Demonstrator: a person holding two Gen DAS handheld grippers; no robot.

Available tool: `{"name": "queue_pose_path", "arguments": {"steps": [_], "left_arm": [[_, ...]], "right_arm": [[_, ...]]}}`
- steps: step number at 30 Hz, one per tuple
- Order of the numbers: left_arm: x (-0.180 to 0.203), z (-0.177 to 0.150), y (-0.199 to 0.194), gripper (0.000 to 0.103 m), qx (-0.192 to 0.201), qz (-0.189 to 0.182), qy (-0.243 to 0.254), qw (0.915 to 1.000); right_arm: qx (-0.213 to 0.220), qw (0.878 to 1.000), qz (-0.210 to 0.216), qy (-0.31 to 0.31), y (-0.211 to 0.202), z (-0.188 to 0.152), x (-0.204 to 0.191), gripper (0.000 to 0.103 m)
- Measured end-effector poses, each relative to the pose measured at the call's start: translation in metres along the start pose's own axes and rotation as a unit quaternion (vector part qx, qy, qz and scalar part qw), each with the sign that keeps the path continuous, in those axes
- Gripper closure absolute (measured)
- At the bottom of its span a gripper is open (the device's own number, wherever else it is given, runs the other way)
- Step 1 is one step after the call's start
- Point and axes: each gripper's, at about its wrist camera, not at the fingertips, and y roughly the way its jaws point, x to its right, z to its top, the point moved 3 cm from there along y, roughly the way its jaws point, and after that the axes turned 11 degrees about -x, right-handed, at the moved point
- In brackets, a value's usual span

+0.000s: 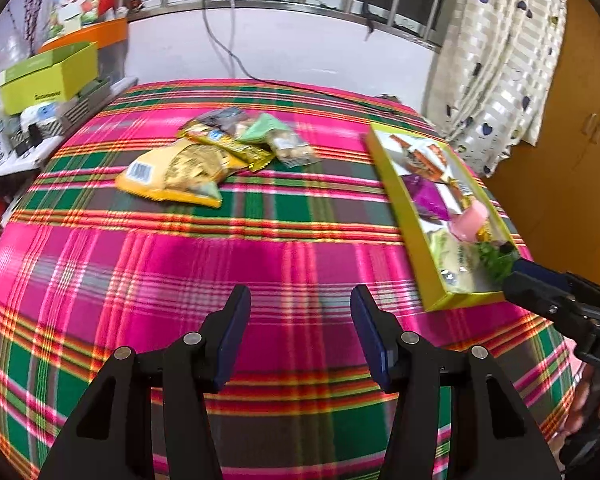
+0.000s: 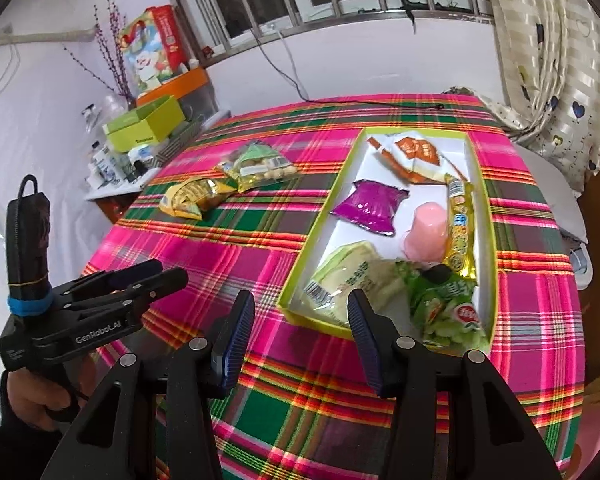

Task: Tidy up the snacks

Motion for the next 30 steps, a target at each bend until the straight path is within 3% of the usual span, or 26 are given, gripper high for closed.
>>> {"name": "queue_pose_path", "arguments": {"steps": [7, 30], "left_arm": [[-0.010, -0.006, 0.002, 0.050, -0.003, 0.012, -0.014, 0.9998], [-0.025, -0.013, -0.002, 0.050, -0.003, 0.036, -0.033, 0.9988]], "right_arm": [[-0.022, 1.000, 0.016, -0.005, 0.006, -0.001, -0.007, 0.056], [-0.018, 1.000, -0.001, -0.015, 0.008, 0.000, -0.011, 0.055]]}}
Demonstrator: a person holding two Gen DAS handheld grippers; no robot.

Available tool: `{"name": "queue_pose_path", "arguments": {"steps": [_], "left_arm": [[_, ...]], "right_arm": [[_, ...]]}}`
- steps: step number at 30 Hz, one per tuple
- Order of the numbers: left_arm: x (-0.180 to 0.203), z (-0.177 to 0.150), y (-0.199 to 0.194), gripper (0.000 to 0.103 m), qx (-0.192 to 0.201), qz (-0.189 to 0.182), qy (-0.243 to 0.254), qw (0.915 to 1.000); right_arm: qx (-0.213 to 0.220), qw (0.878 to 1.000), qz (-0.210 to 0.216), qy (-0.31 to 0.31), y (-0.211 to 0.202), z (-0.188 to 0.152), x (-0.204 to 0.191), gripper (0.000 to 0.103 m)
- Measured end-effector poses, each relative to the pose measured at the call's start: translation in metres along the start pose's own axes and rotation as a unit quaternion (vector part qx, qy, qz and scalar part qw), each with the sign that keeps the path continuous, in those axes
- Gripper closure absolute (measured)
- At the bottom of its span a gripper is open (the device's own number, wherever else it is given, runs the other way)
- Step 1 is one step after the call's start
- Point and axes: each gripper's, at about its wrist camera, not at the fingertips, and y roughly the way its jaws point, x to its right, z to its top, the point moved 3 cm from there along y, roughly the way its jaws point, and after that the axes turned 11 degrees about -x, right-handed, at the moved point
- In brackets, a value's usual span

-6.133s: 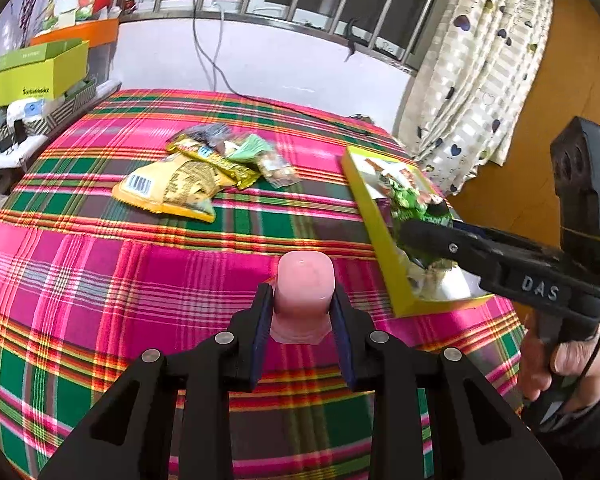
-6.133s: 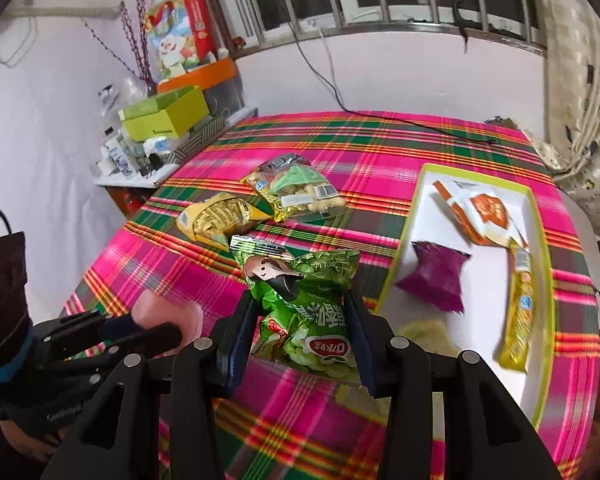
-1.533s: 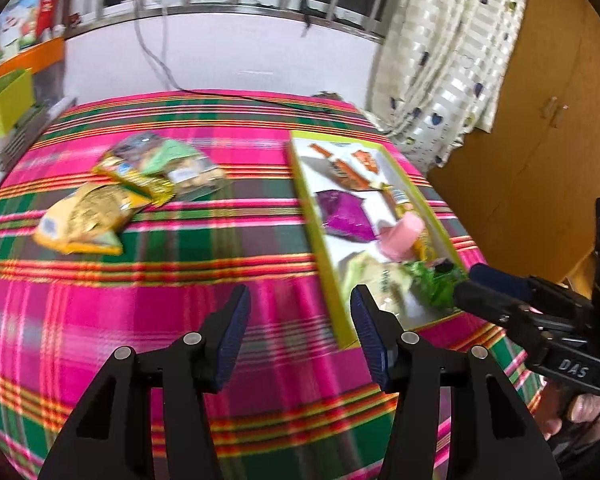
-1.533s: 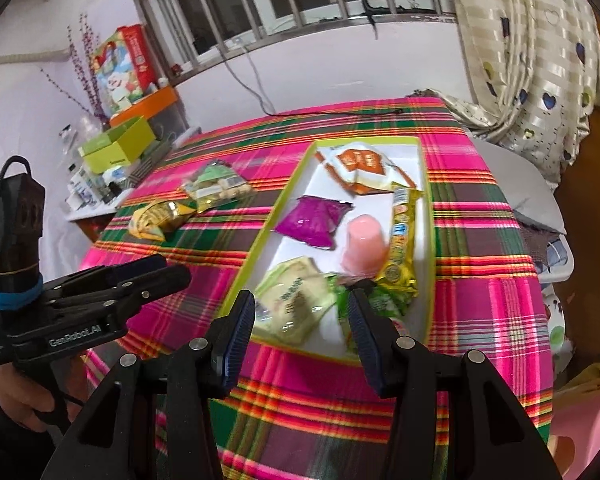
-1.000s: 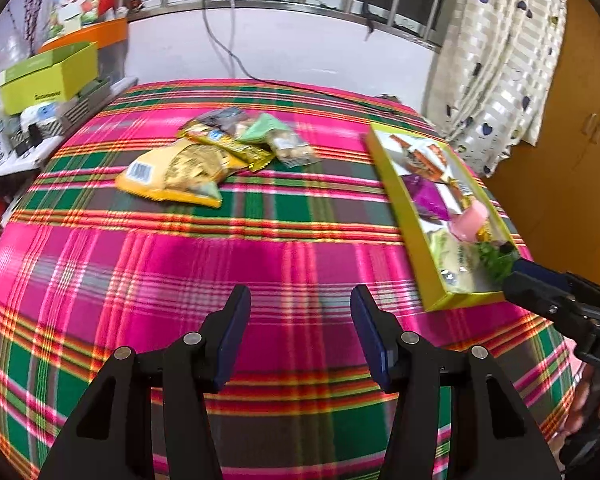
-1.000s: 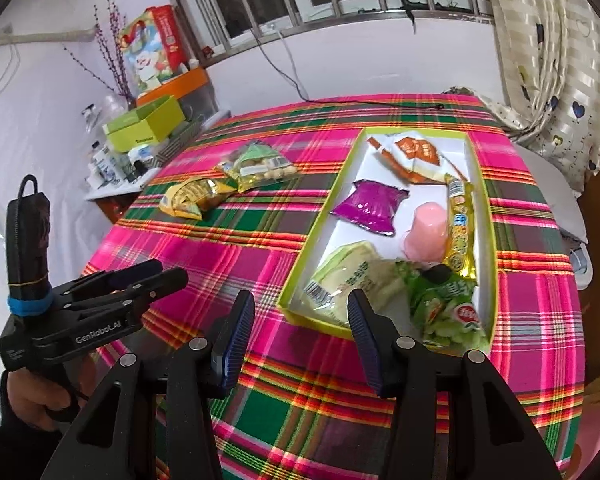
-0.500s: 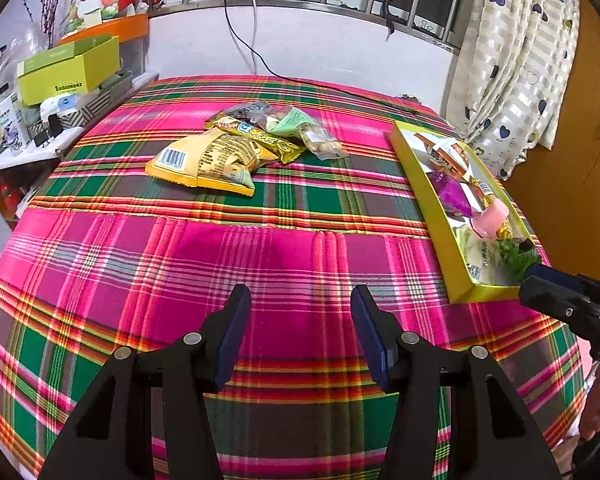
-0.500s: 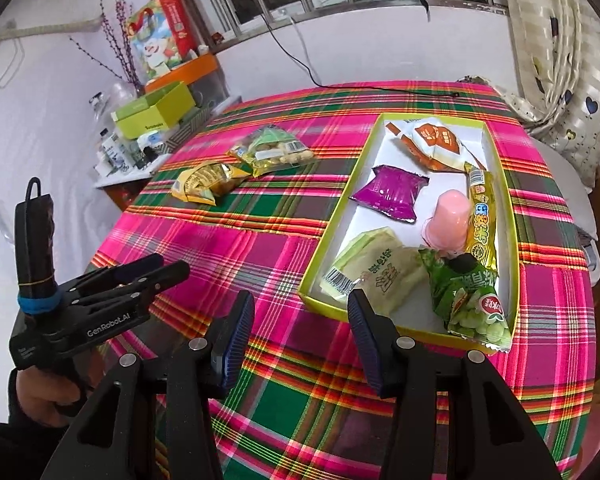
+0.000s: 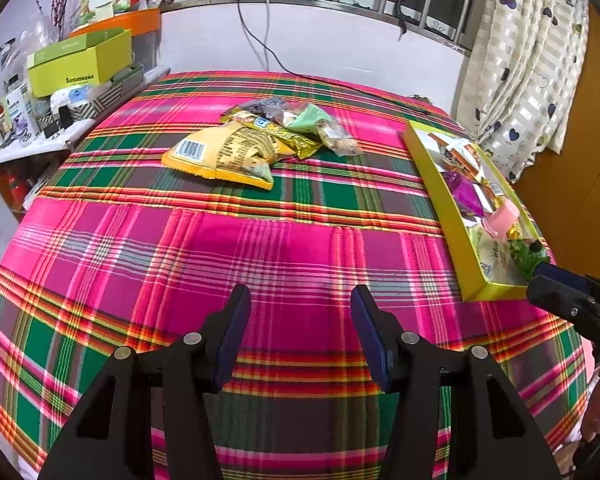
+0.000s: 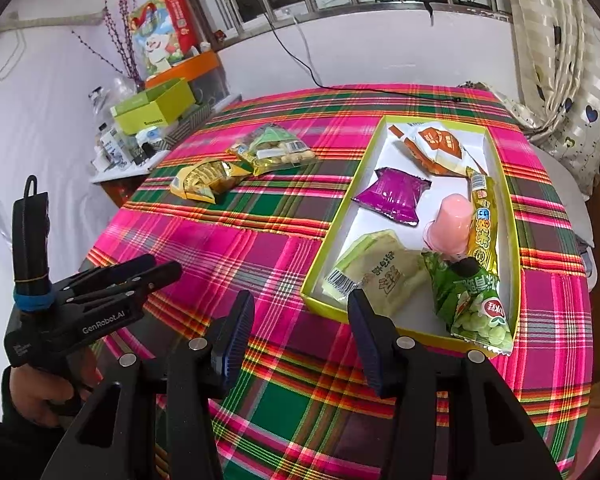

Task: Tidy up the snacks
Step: 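Move the left tool to the yellow chip bag while the right tool approaches the peanut bag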

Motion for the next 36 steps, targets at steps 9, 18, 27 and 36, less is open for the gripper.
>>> {"name": "queue_pose_path", "arguments": {"steps": [9, 18, 27, 36], "left_arm": [[-0.014, 0.002, 0.001, 0.050, 0.004, 0.013, -0.016, 0.9998], [-0.032, 0.006, 0.004, 0.050, 0.000, 0.000, -0.036, 0.9993], [-0.057, 0.020, 0.010, 0.050, -0.007, -0.013, -0.064, 0.9978], [-0.069, 0.067, 0.017, 0.050, 0.014, -0.015, -0.037, 0.9991]], "right_arm": [[0.027, 0.999, -0.006, -0.016, -0.002, 0.005, -0.006, 0.055], [0.012, 1.000, -0.001, -0.029, 0.010, 0.017, -0.016, 0.056], [-0.005, 0.999, -0.007, -0.034, 0.034, 0.043, -0.025, 0.056], [-0.012, 0.998, -0.014, -0.059, 0.058, 0.081, -0.041, 0.053]]}}
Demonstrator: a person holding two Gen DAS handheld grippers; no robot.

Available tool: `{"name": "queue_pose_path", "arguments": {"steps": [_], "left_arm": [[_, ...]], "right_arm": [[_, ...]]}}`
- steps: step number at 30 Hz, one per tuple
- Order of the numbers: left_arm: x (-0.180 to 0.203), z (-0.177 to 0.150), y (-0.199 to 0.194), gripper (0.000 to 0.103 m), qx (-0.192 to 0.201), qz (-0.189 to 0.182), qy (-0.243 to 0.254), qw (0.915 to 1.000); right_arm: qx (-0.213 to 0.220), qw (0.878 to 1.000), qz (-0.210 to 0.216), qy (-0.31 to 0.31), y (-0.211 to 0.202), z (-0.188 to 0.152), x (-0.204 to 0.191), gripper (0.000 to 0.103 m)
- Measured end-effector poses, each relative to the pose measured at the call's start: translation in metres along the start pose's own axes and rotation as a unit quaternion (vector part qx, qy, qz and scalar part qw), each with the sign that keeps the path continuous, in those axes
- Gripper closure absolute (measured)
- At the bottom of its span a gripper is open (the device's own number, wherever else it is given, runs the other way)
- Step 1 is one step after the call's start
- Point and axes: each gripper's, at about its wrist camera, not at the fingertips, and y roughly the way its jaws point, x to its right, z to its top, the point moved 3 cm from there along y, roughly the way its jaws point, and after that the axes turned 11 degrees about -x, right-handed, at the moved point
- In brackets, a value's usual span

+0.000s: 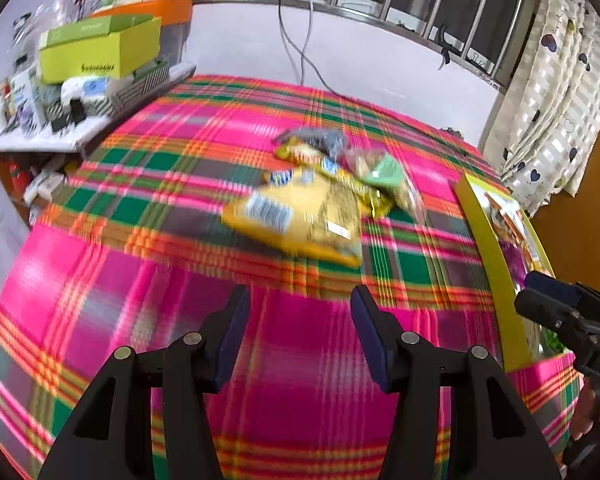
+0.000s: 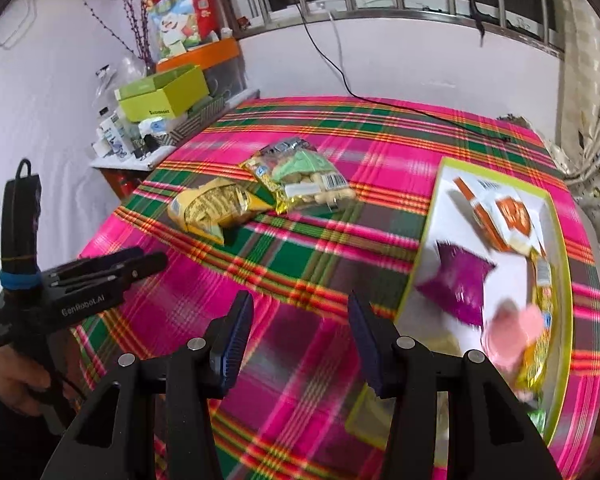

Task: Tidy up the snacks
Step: 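Move the left tool to the yellow chip bag while the right tool approaches the peanut bag, then grasp the yellow chip bag with the left tool while the right tool grasps the clear peanut bag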

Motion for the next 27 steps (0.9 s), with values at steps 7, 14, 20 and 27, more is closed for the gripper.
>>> {"name": "queue_pose_path", "arguments": {"steps": [7, 14, 20, 27], "left_arm": [[0.001, 0.040, 0.011, 0.040, 0.008, -0.011, 0.035, 0.9993], [0.011, 0.067, 0.038, 0.033, -0.008, -0.012, 0.075, 0.9971], [0.013, 0.071, 0.051, 0.027, -0.017, -0.001, 0.092, 0.9956], [0.019, 0.082, 0.054, 0.027, -0.015, 0.005, 0.123, 0.9922]], "right_arm": [[-0.004, 1.000, -0.002, -0.016, 0.018, 0.037, 0.000, 0.042], [-0.024, 0.999, -0.007, -0.045, 0.050, 0.082, -0.001, 0.037], [-0.047, 0.997, -0.005, -0.066, 0.080, 0.115, 0.002, 0.032], [-0.086, 0.994, 0.012, -0.073, 0.118, 0.135, 0.011, 0.032]]}}
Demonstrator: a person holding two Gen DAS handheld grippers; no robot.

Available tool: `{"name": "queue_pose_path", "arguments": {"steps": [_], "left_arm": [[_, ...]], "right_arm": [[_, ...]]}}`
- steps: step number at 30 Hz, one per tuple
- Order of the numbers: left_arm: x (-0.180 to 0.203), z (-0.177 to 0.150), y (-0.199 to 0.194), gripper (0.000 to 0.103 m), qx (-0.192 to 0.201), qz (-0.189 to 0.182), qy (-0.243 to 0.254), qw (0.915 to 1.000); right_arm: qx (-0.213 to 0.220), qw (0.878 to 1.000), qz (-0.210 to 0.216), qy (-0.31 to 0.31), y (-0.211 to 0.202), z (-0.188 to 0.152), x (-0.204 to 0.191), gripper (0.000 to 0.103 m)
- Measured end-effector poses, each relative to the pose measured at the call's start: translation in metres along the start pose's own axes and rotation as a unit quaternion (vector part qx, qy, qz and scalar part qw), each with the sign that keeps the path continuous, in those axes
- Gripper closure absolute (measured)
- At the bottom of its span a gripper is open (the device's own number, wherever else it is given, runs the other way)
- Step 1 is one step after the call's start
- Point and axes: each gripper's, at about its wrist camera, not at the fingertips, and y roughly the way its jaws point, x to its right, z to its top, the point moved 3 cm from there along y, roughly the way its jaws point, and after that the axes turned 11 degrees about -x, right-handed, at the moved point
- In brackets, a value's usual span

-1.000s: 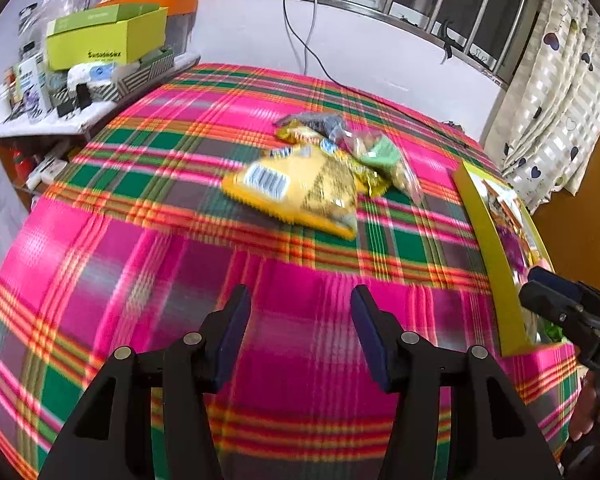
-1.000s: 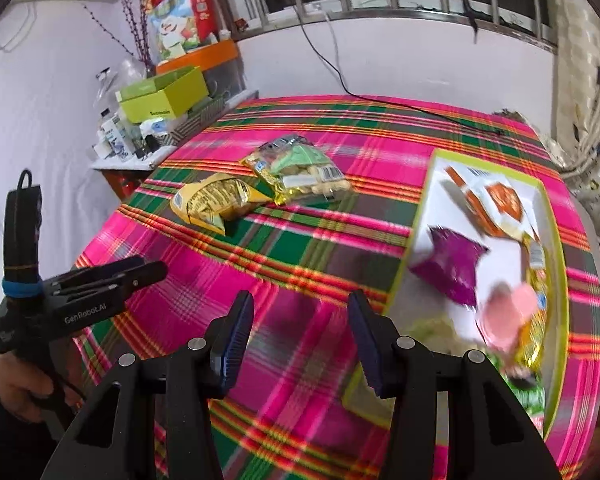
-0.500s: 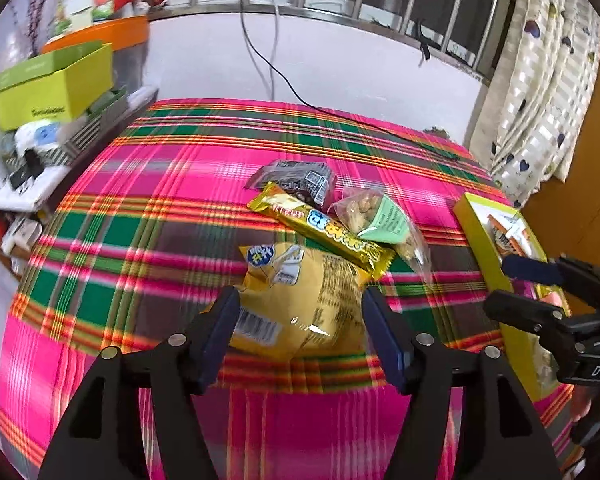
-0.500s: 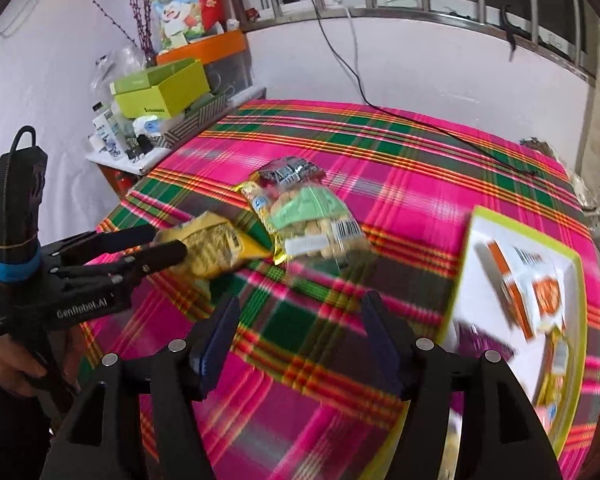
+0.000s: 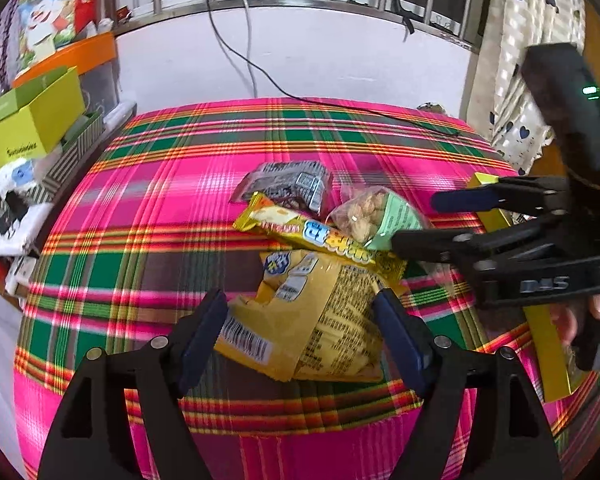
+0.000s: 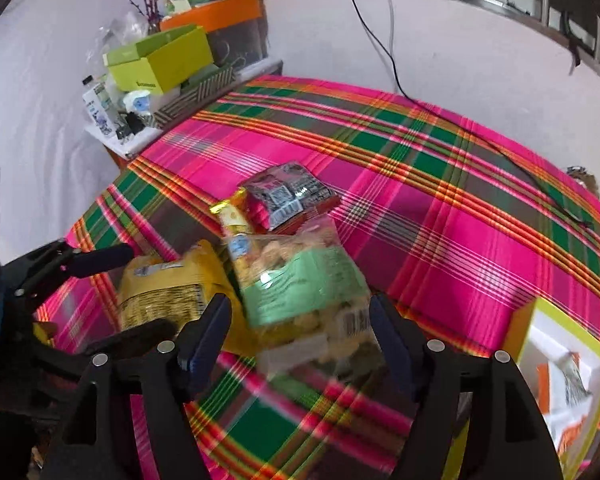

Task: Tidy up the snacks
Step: 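Grasp the yellow chip bag with the left tool while the right tool grasps the clear peanut bag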

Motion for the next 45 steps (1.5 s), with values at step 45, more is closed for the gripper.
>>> {"name": "queue_pose_path", "arguments": {"steps": [45], "left_arm": [[0.028, -0.042, -0.030, 0.023, 0.016, -0.016, 0.082, 0.9964]], "right_arm": [[0.048, 0.997, 0.022, 0.058, -0.067, -0.078, -0.008, 0.047]]}}
